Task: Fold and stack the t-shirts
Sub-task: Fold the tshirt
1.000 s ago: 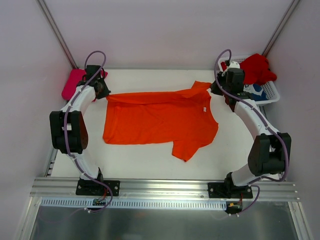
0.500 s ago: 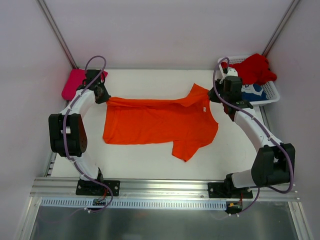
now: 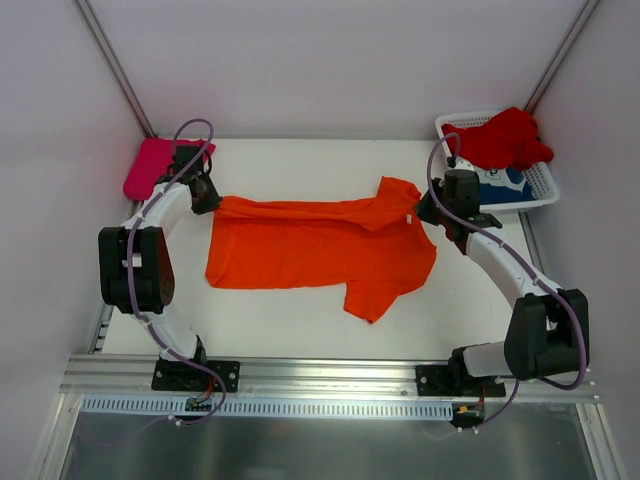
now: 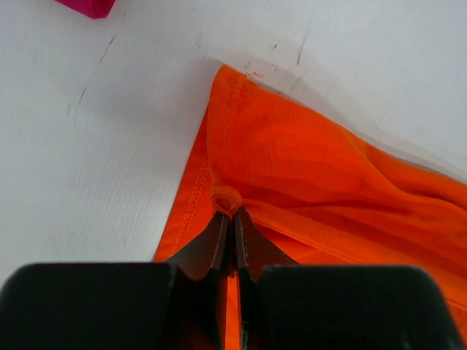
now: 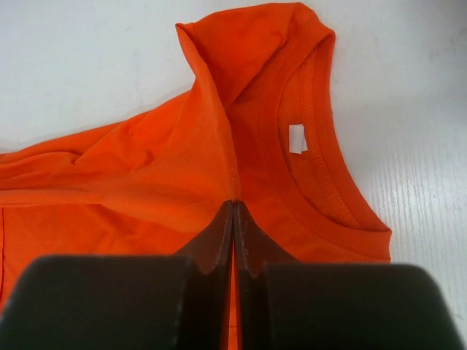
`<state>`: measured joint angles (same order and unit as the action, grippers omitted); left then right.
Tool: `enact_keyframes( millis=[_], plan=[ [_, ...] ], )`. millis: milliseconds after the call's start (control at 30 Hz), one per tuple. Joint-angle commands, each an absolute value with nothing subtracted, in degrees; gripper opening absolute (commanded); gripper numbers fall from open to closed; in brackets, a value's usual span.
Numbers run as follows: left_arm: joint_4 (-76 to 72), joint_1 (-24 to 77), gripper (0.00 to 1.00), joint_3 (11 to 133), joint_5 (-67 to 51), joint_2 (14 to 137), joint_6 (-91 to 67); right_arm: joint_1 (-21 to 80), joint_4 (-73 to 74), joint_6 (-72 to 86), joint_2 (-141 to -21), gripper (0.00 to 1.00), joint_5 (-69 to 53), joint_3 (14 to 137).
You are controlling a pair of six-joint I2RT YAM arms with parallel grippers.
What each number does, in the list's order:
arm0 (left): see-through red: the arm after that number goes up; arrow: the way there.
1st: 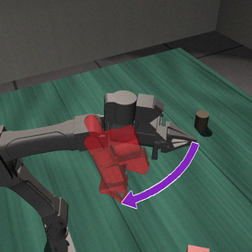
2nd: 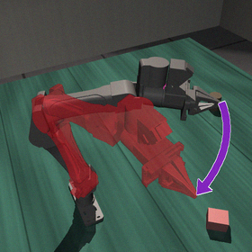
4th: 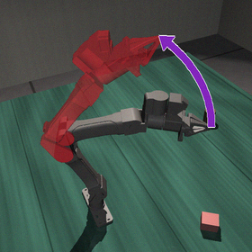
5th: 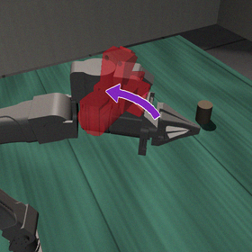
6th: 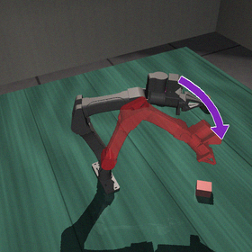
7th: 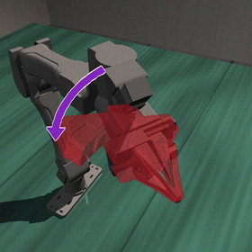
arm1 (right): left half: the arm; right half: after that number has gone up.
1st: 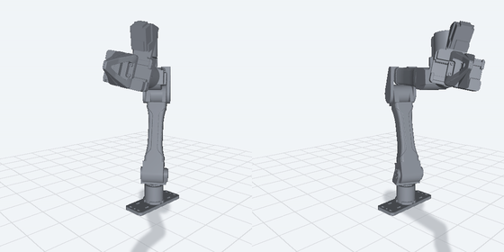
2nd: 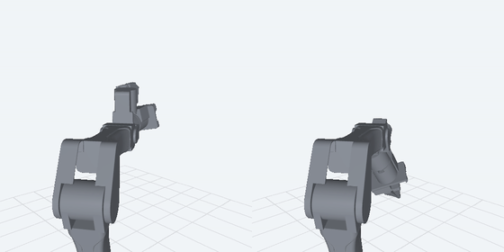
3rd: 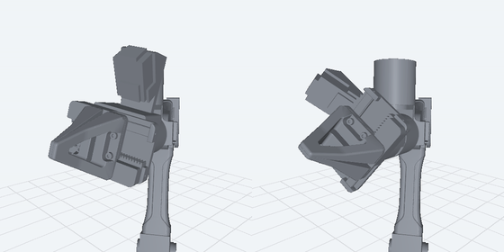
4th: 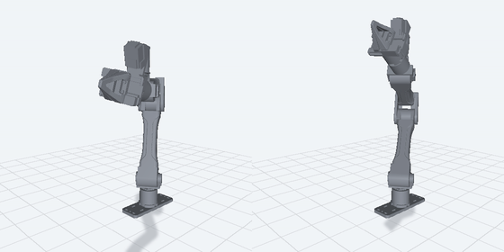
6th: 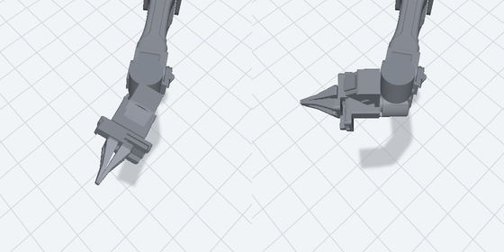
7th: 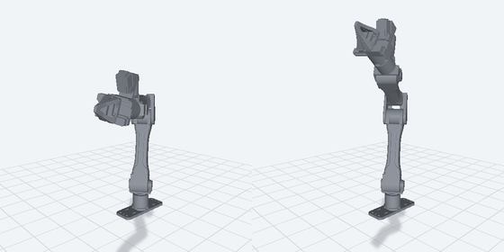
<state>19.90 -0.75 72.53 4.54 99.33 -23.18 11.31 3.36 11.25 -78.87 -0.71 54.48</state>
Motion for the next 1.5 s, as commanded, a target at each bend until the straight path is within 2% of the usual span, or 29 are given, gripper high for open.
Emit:
enact_keyframes(
  millis=[0,300,1467],
  plan=[
    [19.69,-0.70,0.00,71.11,4.39,99.05,-23.82,11.69,2.64,14.67,-75.06,0.00,2.37,53.35],
    [19.69,-0.62,0.00,67.94,4.39,98.88,-24.61,12.30,3.60,17.57,-71.99,0.00,4.57,49.57],
    [19.60,-0.35,0.00,64.95,4.04,100.46,-25.40,13.01,3.34,27.42,-74.35,0.00,5.19,43.68]
  ],
)
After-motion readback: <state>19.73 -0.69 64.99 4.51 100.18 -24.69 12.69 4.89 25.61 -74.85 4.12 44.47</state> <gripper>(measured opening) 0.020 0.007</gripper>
